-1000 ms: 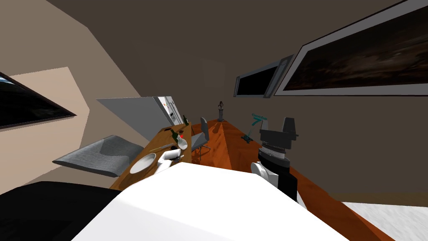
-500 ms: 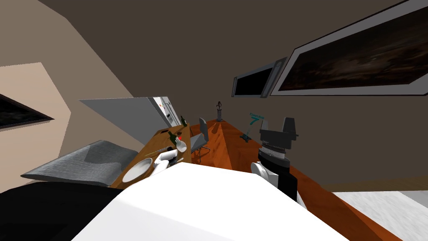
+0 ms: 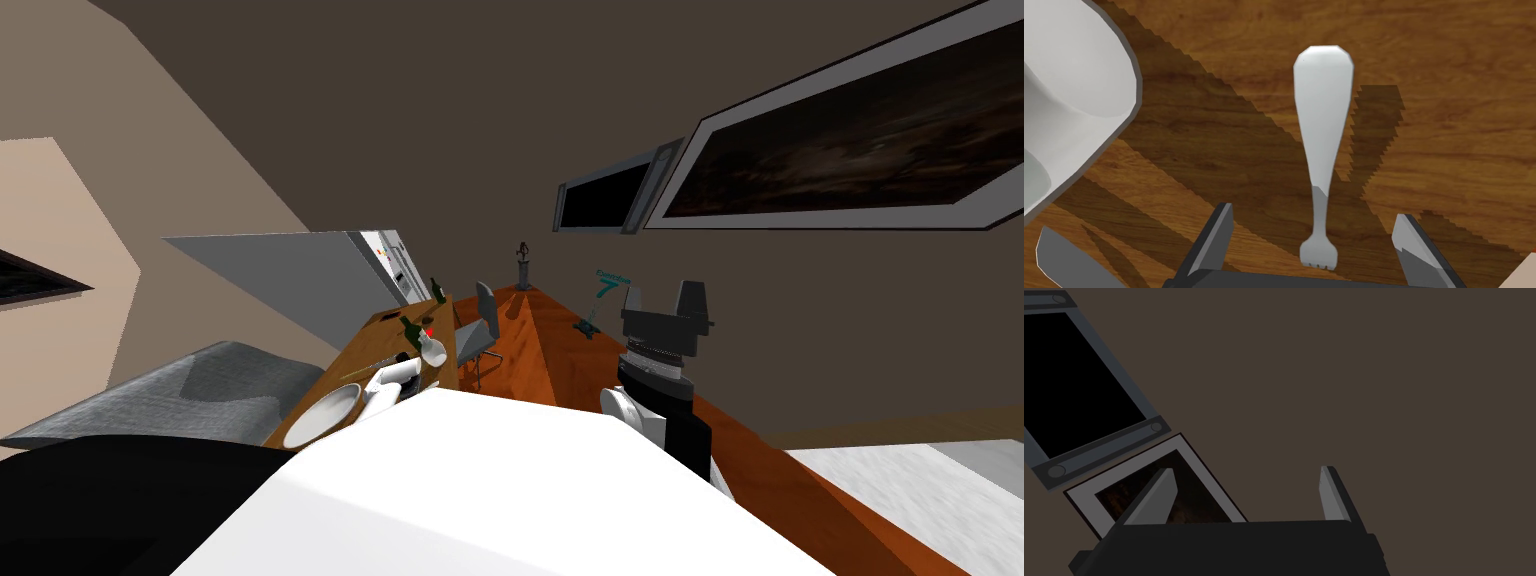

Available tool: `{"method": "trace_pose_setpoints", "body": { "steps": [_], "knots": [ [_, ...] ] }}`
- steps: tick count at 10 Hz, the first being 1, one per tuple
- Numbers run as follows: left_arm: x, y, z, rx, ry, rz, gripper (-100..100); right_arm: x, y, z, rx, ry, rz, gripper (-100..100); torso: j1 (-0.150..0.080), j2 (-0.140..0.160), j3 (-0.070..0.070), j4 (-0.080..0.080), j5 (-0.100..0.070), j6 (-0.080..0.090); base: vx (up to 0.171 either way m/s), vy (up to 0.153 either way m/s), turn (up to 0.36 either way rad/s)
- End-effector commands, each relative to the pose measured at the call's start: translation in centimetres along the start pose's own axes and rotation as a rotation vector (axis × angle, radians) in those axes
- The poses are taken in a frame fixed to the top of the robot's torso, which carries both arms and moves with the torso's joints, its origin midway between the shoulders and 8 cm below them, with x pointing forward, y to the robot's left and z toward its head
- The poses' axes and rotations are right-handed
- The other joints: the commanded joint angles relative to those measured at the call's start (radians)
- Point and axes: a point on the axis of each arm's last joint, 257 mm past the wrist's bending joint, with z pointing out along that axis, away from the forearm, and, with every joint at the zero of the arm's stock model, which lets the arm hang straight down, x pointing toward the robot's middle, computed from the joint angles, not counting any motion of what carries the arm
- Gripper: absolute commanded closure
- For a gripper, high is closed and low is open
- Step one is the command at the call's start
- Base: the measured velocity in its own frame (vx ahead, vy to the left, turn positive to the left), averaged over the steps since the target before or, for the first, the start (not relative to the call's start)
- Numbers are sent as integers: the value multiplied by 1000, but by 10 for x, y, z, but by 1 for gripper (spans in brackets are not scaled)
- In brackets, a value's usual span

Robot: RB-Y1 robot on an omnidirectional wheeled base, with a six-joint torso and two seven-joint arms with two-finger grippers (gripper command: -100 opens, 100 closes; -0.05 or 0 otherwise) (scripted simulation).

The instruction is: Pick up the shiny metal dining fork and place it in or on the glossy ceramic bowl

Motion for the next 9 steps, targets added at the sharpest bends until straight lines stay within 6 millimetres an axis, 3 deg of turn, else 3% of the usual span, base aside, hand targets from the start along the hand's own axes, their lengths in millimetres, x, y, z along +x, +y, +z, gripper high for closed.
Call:
{"method": "trace_pose_setpoints", "body": {
  "steps": [1, 5, 6, 9],
  "knots": [
    [3, 4, 6, 1, 0, 3, -100, 0, 0, 0, 0, 0, 0, 0, 0, 0, 0, 0, 0, 0, 13, 14, 19],
    [8, 13, 16, 0, 0, 8, -100, 0, 0, 0, 0, 0, 0, 0, -1, 0, 0, 0, 0, 0, 3, -3, 11],
    [8, 13, 16, 2, 0, 8, 100, 0, 0, 0, 0, 0, 0, 0, -1, 0, 0, 0, 0, 0, 0, 0, 0],
    [8, 13, 16, 1, 1, 6, 100, 0, 0, 0, 0, 0, 0, 0, 0, 0, 0, 0, 1, 0, 0, 0, 0]
  ]
}}
